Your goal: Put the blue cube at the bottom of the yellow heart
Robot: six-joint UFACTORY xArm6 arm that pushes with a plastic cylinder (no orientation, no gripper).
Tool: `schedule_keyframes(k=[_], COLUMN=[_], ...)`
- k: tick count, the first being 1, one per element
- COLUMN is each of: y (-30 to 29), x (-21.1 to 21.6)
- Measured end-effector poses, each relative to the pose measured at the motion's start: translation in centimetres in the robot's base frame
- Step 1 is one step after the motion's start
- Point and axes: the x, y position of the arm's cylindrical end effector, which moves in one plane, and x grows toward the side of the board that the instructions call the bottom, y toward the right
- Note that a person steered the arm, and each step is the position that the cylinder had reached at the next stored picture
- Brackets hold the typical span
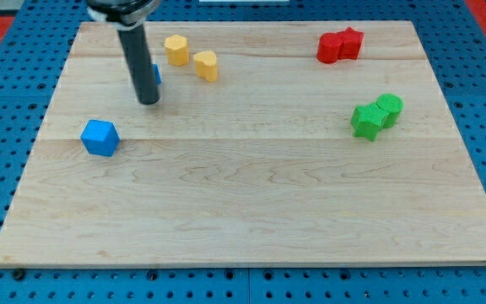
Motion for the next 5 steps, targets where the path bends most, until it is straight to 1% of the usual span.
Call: schedule_keyframes(k=[1,2,3,4,5], y=[-3.4,2.9,1.0,-8.8,-14.1], x=[-3.3,-5.8,-5.2,-3.5,-0.3])
